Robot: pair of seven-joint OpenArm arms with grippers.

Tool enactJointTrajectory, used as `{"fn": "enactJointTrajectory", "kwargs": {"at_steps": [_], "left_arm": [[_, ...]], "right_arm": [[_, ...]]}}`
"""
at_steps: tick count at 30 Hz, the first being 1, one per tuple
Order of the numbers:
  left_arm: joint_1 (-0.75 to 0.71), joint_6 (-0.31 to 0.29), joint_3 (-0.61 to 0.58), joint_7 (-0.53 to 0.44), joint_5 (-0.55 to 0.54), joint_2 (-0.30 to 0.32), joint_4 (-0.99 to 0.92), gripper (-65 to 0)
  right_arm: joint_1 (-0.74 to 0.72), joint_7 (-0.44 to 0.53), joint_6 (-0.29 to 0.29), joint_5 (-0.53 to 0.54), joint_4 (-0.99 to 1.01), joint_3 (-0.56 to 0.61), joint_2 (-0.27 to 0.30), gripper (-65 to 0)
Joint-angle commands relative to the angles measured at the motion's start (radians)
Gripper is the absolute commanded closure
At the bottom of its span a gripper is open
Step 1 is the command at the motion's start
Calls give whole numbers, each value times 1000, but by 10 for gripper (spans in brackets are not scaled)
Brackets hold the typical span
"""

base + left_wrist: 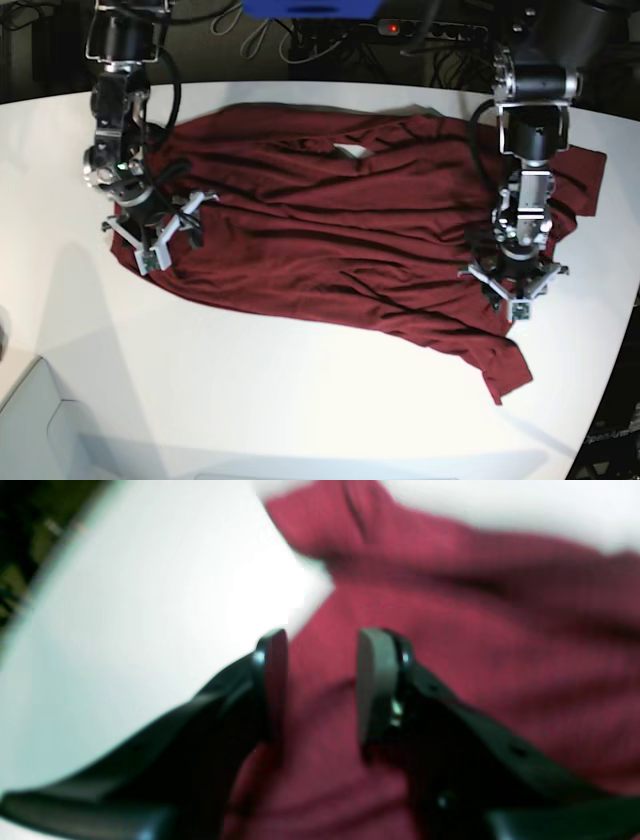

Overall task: Layout the t-shirt on the table in an organized manner, then fold the t-shirt properly
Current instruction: 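Release the shirt and reposition both grippers over its body, then grasp the shirt with both grippers and drag it to straighten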

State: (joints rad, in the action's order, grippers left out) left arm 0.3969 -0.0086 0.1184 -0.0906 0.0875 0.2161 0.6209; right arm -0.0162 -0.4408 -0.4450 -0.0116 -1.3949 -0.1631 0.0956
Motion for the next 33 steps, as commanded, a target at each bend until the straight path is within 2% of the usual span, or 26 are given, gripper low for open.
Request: {"fn": "enactJointTrajectory", "kwargs": {"at_steps": [1,10,15,23,29,33], "left_arm": [[37,5,-19,-4,8,15,-3,-222],[-25,5,-36,-2,-1,133,-17,-222],[-92,8,-35,-2,-2,154,32,-222],[-232,12,-24,4,-2,147,284,-222],[-301,6,142,5,5,87,508,-223],[-272,6,203,7,8,62,537,-225]], "right_arm": [[-9,26,4,12,-10,-2,5,-350],[135,33,4,11,-67,-8,6,-349],[201,33,4,11,-143,-3,3,-349],[255,33,1,12,-315,20,3,-350],[255,27,1,12,-420,20,10,-351],[224,26,1,12,-416,20,11,-351]]}}
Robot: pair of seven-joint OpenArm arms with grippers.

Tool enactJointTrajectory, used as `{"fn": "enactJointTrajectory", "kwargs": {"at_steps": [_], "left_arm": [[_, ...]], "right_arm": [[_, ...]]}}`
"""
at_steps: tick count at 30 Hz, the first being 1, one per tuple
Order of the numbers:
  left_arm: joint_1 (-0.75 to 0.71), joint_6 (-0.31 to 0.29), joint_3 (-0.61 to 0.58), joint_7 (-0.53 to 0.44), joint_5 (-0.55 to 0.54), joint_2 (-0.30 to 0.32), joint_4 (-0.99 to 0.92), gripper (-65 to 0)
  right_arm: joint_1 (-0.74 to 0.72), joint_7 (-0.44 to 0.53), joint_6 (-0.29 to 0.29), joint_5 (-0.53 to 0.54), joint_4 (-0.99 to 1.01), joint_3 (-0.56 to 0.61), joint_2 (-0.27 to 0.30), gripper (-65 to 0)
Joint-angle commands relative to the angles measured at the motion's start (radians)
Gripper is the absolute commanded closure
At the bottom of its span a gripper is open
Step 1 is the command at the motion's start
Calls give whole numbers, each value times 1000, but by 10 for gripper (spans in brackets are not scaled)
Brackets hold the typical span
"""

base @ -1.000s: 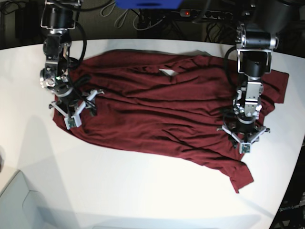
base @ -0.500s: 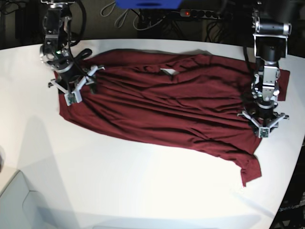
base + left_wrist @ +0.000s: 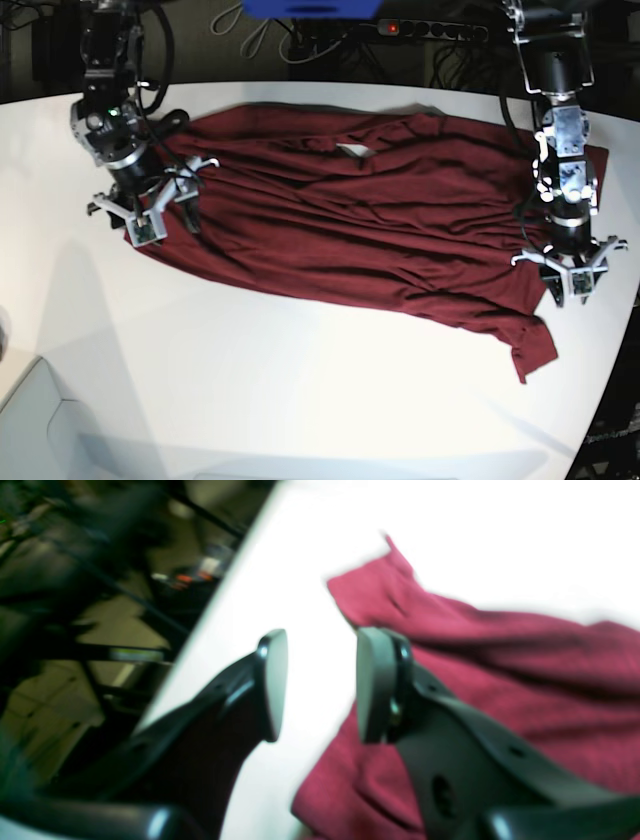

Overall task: Layout the t-shirt on the table in an organized manner, then fold the t-shirt properly
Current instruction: 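Grasp the shirt with both grippers and drag it to straighten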

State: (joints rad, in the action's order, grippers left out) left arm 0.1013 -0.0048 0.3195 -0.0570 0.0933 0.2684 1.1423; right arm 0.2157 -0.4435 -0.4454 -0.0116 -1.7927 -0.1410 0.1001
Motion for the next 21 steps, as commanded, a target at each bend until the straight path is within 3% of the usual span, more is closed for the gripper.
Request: {"fn": "enactJointTrajectory", "kwargs": {"at_steps": [1,8,10,14,21], "left_arm": [[50,2,2,-25,3,10,11,-225],[220,2,5,84,-7,4,-157,-227],[265,7,7,116,-8,-1,-198,-261],[271,6,8,133,-8,-33,-206,-359],[157,2,8,136,-8,-56,-101,-353]], "right_arm": [[-9,28,1,12,-17,-3,5,-351],[-37,28,1,12,6,28,10,-352],[-49,28,0,12,24,37,20,-354],[-115,27,0,12,89,85,66,-405],[-328,27,0,12,313,274,152,-424]]}}
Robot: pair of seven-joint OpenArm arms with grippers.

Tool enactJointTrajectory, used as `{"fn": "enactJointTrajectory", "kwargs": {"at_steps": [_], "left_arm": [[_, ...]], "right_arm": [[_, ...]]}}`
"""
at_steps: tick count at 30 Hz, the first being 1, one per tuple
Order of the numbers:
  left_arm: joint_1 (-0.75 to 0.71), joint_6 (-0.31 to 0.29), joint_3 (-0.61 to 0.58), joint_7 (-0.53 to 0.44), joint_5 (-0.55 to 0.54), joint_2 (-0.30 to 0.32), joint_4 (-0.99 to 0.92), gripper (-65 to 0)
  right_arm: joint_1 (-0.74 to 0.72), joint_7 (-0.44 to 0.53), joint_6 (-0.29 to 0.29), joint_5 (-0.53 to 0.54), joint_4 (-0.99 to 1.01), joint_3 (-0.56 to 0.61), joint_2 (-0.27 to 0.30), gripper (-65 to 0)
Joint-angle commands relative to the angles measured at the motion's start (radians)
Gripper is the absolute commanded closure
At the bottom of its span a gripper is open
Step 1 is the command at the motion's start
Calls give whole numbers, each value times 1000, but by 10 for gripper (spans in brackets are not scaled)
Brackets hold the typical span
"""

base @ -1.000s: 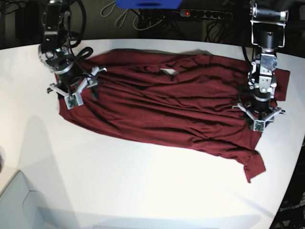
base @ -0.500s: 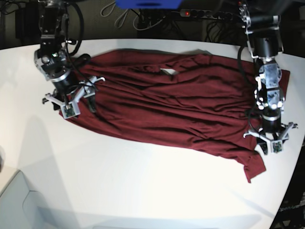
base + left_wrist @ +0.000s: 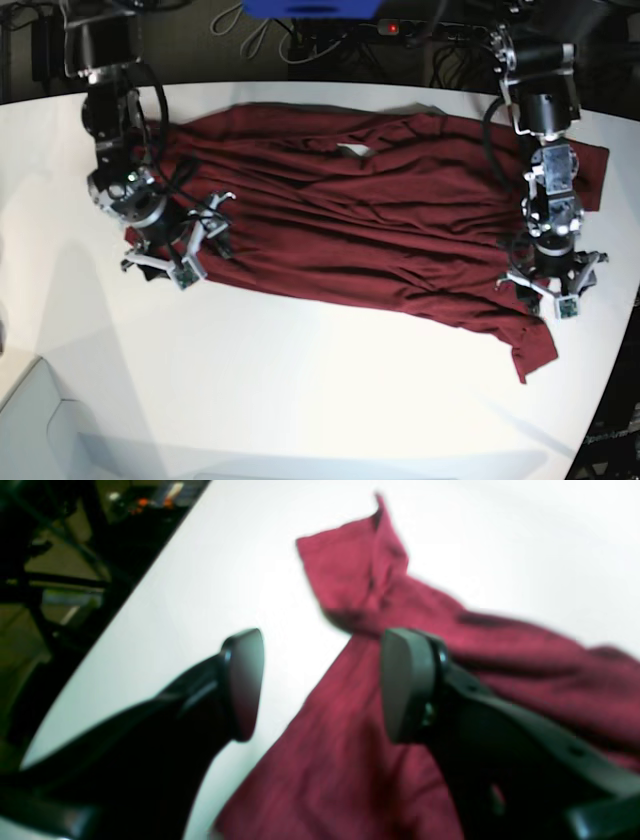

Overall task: Layout the t-shirt on the table in an organized manner, then fold the t-shirt properly
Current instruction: 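Grasp the shirt with both grippers and drag it to straighten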

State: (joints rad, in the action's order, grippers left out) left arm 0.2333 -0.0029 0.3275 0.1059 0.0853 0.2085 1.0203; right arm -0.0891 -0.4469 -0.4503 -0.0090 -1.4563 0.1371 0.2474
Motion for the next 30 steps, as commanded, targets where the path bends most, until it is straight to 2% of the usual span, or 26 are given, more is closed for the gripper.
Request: {"fn": "enactJointTrajectory", "kwargs": {"at_steps": [1,5,11,26,28,30], "left_arm": [[5,1,0,-27,0,-2,42,-353],[-71,1,-6,-28,0,-8,91,-353],[-94,1,-1,-33,0,-21,51,-353],[-88,1,-1,-35,1,-19,-44,-353],[-88,1,-1,-35,1,-21,-44,-353],[-88,1,-3,-35,1,-21,-44,-353]], "right_arm": [[-59,30,5,10,19,6,5,-423],[-188,32,5,10,179,17,-3,-423],[-315,40,5,10,358,17,-27,-421],[-265,43,5,10,397,19,-44,-415],[-263,44,5,10,401,19,-44,-385],[-262,44,5,10,403,19,-44,-321]]}}
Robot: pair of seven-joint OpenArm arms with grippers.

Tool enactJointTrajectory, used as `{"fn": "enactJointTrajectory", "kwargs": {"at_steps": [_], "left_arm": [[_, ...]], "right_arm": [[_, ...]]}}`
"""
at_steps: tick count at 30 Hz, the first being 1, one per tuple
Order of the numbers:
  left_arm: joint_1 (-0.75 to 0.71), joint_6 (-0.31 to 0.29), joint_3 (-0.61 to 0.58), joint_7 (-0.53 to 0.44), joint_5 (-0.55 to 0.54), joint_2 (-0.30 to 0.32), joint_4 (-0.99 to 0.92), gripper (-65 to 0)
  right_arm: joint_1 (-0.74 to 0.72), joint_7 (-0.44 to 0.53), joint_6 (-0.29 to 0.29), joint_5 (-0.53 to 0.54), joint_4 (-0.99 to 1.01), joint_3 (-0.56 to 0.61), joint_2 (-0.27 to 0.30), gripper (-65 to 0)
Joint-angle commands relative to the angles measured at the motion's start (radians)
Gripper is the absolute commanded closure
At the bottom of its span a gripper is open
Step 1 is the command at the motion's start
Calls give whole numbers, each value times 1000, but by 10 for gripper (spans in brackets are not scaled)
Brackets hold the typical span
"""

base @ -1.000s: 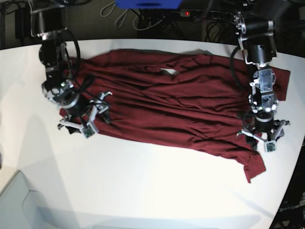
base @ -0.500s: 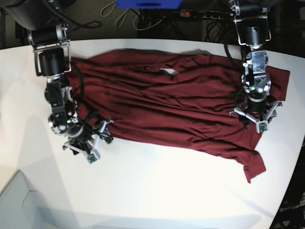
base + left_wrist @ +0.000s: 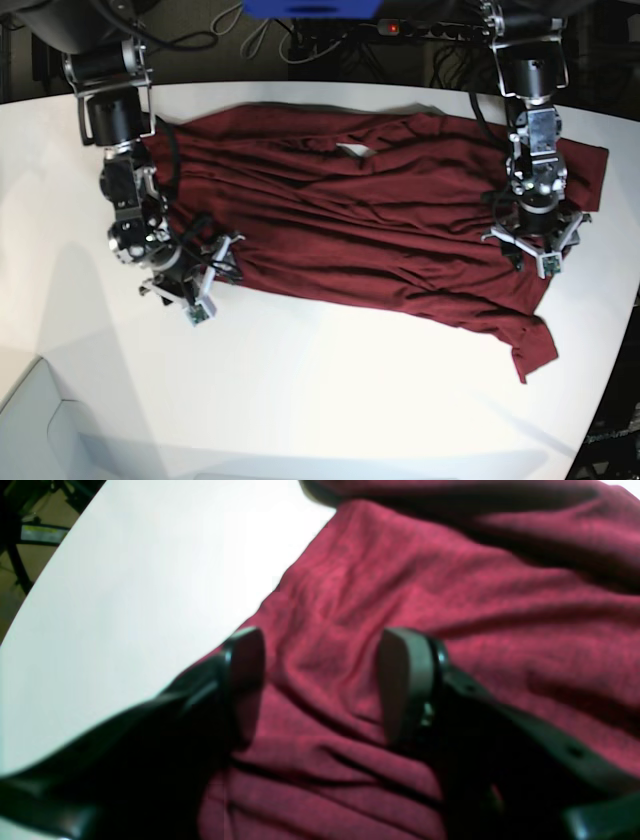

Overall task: Layout the t-shirt on the table in an organized manner, then fold the t-shirt properly
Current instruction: 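Grasp the shirt with both grippers and drag it to straighten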

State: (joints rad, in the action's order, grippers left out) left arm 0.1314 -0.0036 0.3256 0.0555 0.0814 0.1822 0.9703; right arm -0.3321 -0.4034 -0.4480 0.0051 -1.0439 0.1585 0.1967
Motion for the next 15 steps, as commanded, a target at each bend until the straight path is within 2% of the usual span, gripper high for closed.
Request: {"fn": "enactJointTrajectory", "kwargs": {"at_steps": [1,7,11,15], "left_arm": [[12,1,-1,16,5,6,6,-353],[6,1,-3,16,5,4,6,-353],[6,1,-1,16,5,4,5,-353],[-5,1,-4,16,5,4,-18,-353]], "right_arm": [[-19,1,2,-4,-9,-3,8,-278],[-14,1,2,-4,-9,-9,8,0],[-14,-1,7,-6,-9,-24,27,0],[-19,-1,25,-6,-9,-172,20,0]]}}
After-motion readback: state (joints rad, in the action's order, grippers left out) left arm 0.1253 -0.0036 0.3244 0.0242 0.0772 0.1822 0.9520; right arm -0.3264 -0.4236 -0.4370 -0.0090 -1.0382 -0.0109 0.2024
